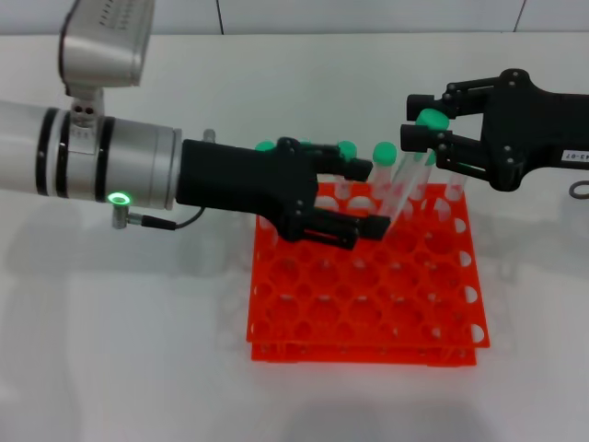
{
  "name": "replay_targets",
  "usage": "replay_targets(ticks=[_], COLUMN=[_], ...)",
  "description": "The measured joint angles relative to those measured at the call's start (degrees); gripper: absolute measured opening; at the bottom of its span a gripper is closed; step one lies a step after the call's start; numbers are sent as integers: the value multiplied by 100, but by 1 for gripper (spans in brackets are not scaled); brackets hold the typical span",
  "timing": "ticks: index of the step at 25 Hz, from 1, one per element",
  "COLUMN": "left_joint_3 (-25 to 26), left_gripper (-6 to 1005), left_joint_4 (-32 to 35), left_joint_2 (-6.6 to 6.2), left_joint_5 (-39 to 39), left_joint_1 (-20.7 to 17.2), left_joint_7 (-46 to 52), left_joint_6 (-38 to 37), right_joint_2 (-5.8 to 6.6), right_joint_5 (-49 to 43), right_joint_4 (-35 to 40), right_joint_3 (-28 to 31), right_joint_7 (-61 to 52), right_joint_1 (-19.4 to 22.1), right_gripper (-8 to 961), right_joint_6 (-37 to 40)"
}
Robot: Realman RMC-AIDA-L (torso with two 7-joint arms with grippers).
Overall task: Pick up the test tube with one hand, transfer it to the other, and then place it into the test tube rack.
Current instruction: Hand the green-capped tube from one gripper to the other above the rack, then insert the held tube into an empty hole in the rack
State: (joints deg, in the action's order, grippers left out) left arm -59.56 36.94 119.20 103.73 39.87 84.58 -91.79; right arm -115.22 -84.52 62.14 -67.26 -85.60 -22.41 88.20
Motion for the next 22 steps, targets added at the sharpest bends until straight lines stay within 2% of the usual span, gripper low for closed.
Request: replay_targets(ticks=[3,9,13,17,21,22], left_joint_3=[3,18,29,150,844,844], left_gripper=[676,888,890,892,892,892], left_joint_4=[319,1518,2367,2941,3527,3527], left_joint_2=[-5,-31,-108,-159,-142,-142], left_joint_5=[-73,-195,-111,-126,-112,-112], left_joint_1=[-175,-773,-1218,-1620,-1900,-1900], left_joint_7=[89,851,1456,1673,1932,1932], left_joint_6=[-68,-315,-550,-752,-1393,-1393], right_joint_2=[0,0,0,0,-8,-9], right_joint_5=[2,5,7,15,63,68], right_joint_4=[-9,-10,-15,-19,-38,-41], right_joint_3=[14,31,31,30,-14,-20], right_joint_7=[0,3,5,6,8,8], right_joint_1=[0,22,35,43,48,44], right_gripper=[279,278,278,276,275,275], right_joint_6=[0,-6,-11,-19,-78,-85])
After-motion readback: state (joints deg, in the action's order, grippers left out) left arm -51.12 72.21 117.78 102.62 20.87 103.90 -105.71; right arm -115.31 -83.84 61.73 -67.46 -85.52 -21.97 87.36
